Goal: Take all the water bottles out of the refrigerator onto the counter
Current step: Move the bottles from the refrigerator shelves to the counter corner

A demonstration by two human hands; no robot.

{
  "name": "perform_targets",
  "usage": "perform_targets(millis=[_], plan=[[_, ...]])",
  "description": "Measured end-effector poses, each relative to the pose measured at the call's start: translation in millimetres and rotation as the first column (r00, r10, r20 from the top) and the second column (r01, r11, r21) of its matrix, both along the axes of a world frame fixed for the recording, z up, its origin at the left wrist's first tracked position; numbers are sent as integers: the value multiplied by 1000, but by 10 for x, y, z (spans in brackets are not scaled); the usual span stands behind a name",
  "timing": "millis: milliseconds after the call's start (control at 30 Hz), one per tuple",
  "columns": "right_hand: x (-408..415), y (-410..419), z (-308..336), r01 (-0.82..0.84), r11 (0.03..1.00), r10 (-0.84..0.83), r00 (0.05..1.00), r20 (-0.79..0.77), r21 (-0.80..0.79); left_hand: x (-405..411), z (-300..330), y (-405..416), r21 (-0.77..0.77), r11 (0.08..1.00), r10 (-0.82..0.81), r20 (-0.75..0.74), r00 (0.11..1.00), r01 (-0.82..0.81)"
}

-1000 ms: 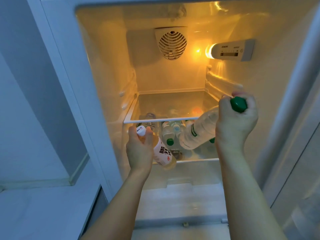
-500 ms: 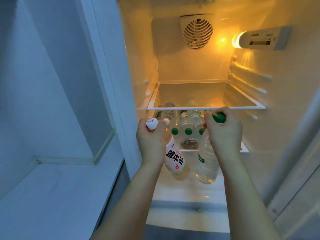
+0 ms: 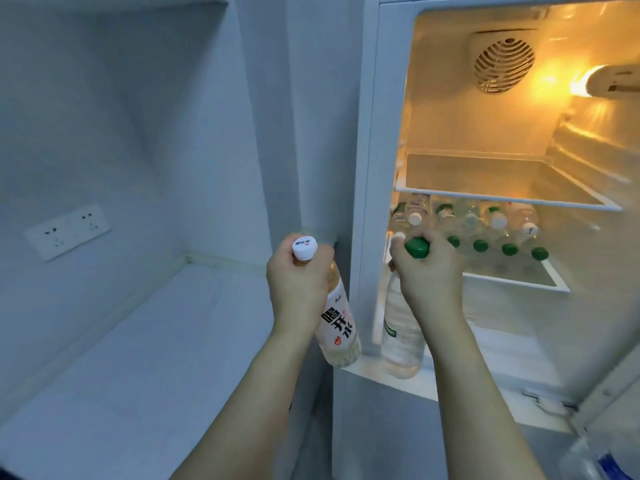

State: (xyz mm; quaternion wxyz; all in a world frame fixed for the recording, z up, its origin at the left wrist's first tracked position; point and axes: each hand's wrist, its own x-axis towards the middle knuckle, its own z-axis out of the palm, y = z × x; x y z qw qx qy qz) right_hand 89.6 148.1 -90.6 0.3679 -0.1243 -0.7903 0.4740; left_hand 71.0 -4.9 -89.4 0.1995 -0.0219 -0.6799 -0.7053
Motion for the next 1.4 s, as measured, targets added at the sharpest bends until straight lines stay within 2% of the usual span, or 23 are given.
perform_targets(millis=[267,433,600,733,933,1167,1400], plan=[[281,-1103,-55,-209,978,208,977,50,6,550,-80,-1042,-15,989,147,48,988,-147],[336,-1730,-88,-391,917,396,916,69,-77,825,-182,-1620,-23,971,241,52,969,-240],[312,-2218,-162,-583,801,594,802,59,-135,1061,-196,-2058,-68,905,425,67,903,-421],[294,-2574,-246,-666,730,679,732,55,-152,1241,-203,-2298,-93,852,523,80,849,-516],[527,-3239,-254,-791,586,806,592,24,-176,1714,-151,-2703,-99,724,690,92,718,-683],[1325,-4074,-89,-913,372,921,385,-53,-165,2708,-18,-3276,-164,550,834,48,550,-819],[2483,-4893,-30,-970,200,975,211,-72,-137,4016,77,-3905,-193,445,894,39,446,-875]])
